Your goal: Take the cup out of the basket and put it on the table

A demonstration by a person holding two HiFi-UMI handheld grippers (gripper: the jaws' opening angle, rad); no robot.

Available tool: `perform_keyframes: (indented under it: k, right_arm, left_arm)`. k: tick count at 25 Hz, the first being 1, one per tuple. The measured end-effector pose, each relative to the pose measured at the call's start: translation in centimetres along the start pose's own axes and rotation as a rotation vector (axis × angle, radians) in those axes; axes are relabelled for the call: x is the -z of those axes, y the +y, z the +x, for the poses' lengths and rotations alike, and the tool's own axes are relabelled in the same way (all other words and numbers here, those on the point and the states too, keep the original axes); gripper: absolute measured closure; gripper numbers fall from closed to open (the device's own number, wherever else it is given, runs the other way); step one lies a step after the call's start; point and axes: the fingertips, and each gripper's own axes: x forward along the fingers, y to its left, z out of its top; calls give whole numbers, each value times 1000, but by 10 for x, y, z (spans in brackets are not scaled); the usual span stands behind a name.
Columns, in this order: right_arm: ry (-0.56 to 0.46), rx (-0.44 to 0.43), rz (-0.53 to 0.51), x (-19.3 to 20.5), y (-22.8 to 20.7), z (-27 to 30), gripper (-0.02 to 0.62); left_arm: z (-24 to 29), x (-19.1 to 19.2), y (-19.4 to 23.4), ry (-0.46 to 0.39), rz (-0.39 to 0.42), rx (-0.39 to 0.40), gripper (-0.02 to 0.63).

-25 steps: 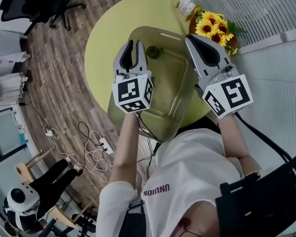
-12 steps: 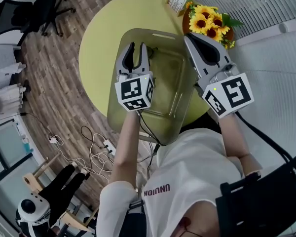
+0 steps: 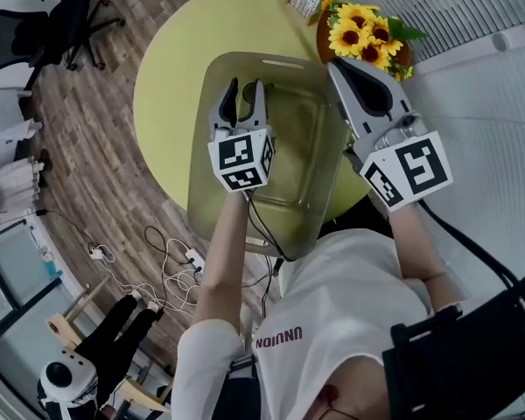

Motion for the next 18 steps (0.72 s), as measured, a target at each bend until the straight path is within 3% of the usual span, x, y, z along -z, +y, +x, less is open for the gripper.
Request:
perform_keyframes:
  k: [18]
  right_arm:
    - [20,19,17,13,-3,-5,574]
  left_arm:
    - [24,56,-1,140,28,14,407]
